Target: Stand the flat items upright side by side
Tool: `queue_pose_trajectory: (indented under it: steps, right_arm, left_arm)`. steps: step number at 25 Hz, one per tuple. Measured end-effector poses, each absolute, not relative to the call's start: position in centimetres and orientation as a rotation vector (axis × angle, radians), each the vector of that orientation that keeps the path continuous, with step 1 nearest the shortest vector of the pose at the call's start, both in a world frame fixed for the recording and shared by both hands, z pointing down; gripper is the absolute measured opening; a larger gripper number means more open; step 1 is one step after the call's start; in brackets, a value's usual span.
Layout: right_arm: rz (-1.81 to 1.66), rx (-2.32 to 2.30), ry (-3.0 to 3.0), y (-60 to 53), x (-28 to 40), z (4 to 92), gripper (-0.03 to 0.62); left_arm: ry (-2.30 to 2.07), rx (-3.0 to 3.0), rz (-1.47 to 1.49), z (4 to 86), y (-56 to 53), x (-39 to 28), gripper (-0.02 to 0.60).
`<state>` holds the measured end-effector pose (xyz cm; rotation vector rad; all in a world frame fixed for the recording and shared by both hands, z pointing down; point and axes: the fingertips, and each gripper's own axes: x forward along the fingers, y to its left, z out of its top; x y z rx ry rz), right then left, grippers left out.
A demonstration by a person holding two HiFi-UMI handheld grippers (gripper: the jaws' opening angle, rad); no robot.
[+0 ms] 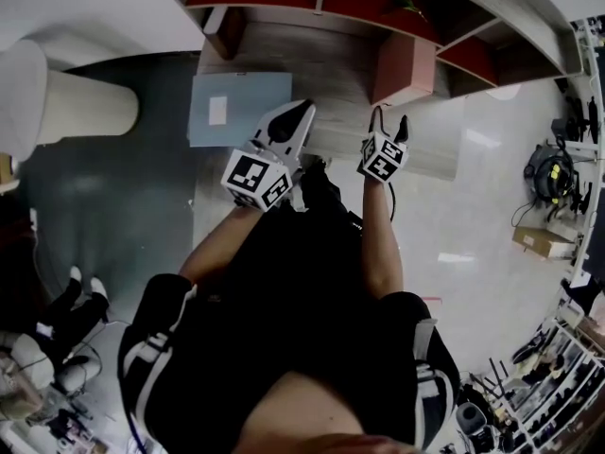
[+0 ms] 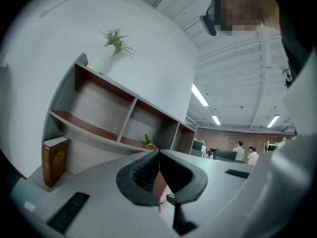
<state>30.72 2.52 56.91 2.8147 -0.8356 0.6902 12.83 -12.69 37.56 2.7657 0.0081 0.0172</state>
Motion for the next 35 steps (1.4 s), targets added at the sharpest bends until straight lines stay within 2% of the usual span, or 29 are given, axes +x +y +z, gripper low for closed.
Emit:
queue_pose_trajectory:
  steps: [8, 11, 13, 17, 26, 35]
  right_arm:
    - [0.665, 2.853, -0.971, 3.8, 22.7, 51.2, 0.197]
    - [0.635, 2.867, -0.999, 4.8, 20.5, 48.6, 0.082]
    - [0.61, 2.866, -1.021, 5.5, 19.4, 47.0, 0.048]
    - [0.545, 2.887, -1.06, 6.9, 18.1, 43.5, 0.028]
    - [0.307, 2.885, -1.224, 8.2, 16.6, 36.2, 0.025]
    - [0.361, 2.809, -1.366, 11.0, 13.2, 35.9, 0.025]
  left_arm:
    - [-0.024, 2.767, -0.001, 36.9, -12.4, 6.8, 0.023]
    - [-0.021, 2.777, -0.024, 36.1, -11.8, 5.2, 0.023]
    - [-0.024, 2.779, -0.034, 35.7, -11.3, 4.4, 0.023]
    - [-0.047, 2.774, -0.05, 35.1, -10.3, 3.3, 0.023]
    - [-0.134, 2.784, -0.057, 34.1, -8.1, 2.7, 0.023]
    - [-0.212, 2.791, -0.041, 33.4, -4.2, 1.7, 0.023]
